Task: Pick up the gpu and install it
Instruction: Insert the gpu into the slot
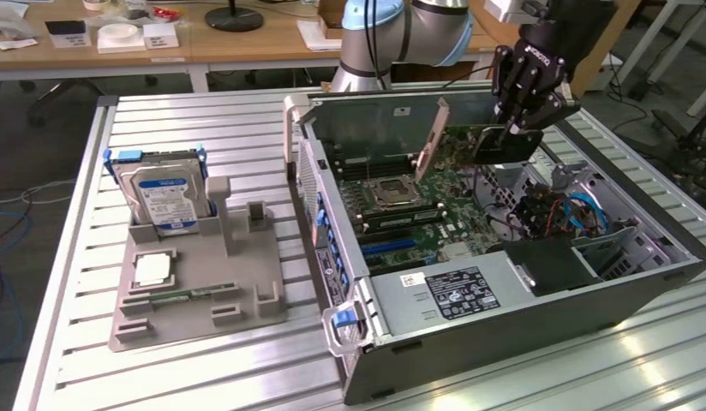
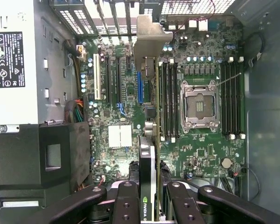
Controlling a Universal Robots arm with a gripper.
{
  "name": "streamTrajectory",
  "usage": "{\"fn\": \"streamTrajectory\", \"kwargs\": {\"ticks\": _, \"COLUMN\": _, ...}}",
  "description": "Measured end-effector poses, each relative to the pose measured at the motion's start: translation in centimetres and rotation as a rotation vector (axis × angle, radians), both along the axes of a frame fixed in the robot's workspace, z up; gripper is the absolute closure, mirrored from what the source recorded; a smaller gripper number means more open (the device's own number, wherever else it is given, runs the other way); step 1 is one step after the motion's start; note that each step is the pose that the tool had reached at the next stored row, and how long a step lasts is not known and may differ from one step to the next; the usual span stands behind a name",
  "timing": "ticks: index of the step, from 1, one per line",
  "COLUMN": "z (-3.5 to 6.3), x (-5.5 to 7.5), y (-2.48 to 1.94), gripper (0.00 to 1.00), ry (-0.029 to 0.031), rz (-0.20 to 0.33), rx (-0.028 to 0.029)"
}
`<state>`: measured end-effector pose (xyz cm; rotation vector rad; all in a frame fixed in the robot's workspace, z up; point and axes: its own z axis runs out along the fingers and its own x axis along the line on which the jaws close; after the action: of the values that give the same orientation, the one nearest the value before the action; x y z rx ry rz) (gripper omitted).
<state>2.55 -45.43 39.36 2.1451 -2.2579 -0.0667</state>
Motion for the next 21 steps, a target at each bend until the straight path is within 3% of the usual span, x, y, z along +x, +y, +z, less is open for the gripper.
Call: {"fn": "streamTrajectory", "kwargs": {"ticks": 21, "z": -0.2, "x": -0.34, "y": 0.0, "gripper": 0.73, "ry": -0.0006, "rz": 0.0, "rx": 0.0}}
